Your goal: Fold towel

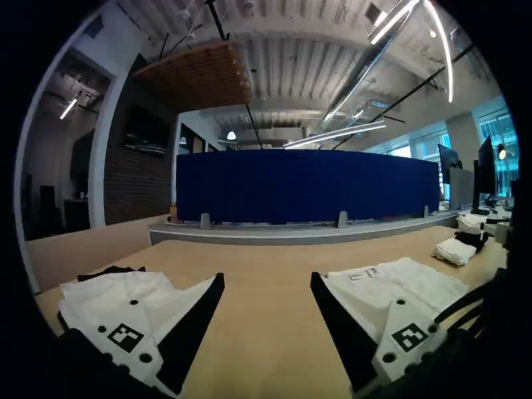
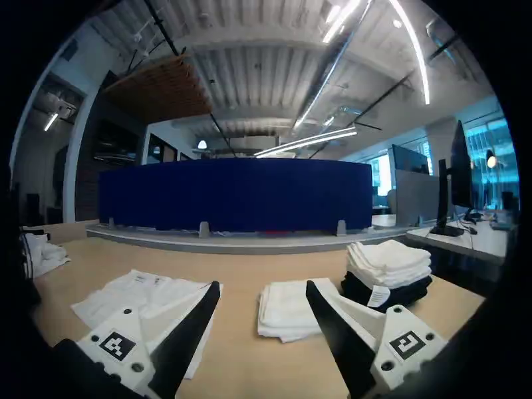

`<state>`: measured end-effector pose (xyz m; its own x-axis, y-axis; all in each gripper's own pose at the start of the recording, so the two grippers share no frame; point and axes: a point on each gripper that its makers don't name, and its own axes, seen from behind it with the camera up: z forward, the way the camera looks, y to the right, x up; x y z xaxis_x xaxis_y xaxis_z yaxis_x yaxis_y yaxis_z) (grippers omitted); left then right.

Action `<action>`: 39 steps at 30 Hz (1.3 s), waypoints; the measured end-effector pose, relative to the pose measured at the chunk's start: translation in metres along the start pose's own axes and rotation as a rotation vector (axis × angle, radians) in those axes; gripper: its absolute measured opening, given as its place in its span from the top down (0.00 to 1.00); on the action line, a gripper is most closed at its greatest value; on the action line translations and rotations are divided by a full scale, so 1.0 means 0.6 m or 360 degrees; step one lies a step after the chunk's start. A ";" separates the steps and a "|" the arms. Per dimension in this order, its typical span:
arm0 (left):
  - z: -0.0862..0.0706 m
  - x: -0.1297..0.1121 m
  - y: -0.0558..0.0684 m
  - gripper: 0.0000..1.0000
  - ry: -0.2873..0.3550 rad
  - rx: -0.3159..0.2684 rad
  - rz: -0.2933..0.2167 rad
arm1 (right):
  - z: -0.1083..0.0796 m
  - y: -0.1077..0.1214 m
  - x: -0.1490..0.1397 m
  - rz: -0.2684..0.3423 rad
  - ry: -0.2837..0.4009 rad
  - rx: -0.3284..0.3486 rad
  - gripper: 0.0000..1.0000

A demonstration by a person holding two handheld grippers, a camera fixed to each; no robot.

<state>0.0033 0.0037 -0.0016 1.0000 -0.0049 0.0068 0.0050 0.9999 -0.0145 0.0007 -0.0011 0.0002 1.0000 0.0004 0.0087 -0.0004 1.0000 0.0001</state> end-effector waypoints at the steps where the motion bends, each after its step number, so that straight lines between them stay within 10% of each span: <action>1: 0.000 0.004 0.001 0.04 -0.0004 -0.0007 -0.0002 | 0.001 0.003 0.002 0.0001 -0.0009 -0.0010 0.00; 25: -0.013 0.259 0.053 0.04 -0.0123 -0.0153 0.0061 | -0.025 -0.002 0.268 -0.0016 -0.0121 0.0039 0.00; 39: -0.015 0.280 0.087 0.04 -0.0255 -0.0299 0.0115 | -0.036 -0.023 0.296 -0.0055 -0.0272 0.0190 0.00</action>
<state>0.1717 0.0548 -0.0102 0.9841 0.0837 0.1569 -0.0503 0.9773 -0.2059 0.1783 -0.0148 -0.0196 0.9834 -0.0443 0.1758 0.0230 0.9923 0.1218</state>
